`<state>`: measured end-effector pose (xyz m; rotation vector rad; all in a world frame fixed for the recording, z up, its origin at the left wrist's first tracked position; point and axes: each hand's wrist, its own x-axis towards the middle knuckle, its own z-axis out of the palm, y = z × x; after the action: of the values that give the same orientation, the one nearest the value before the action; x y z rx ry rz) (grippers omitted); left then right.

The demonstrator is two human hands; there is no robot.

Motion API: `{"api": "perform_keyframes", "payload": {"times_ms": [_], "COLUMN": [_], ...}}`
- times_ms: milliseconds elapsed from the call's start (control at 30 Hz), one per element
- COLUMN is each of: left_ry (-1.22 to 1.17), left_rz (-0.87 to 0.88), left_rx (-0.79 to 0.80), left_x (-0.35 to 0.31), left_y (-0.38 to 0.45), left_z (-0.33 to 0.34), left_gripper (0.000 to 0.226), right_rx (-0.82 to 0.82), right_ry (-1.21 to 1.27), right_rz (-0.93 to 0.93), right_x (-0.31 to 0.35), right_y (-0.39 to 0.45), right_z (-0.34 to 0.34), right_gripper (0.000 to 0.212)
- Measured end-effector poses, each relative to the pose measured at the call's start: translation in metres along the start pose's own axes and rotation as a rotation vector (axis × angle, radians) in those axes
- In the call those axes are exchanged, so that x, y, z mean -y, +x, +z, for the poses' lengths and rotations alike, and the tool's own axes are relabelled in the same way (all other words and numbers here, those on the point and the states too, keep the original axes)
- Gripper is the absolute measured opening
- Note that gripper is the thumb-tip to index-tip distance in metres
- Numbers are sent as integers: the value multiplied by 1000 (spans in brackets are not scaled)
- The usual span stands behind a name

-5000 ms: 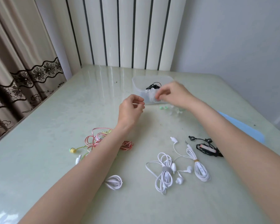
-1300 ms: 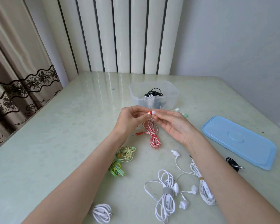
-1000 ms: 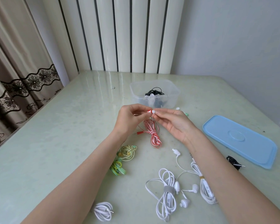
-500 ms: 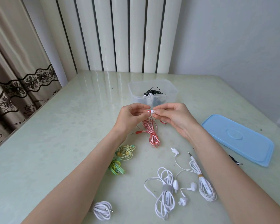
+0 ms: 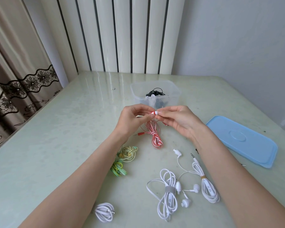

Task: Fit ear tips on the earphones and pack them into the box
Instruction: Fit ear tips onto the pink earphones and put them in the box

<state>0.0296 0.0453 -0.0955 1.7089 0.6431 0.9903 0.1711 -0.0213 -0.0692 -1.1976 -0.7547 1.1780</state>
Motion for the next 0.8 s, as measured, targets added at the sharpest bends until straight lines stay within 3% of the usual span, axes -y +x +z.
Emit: {"api": "perform_keyframes", "payload": {"times_ms": [233,467,800], "left_ry": [-128,-95,-32], "left_rz": [-122,-129,-6], "left_rx": [-14,-20,20], "left_x": [4,5,-2], "left_y": [0,3,-1], "left_z": [1,2,1], "left_gripper": [15,16,18], "right_rx": [17,-8,15], "right_ry": [-67,-267,-40], "right_rz": [-39,-119,-9], "right_x": [-1,2,3], "right_y": [-1,2,-2], "right_z": [1,1,-1], "right_gripper": [8,14,10]}}
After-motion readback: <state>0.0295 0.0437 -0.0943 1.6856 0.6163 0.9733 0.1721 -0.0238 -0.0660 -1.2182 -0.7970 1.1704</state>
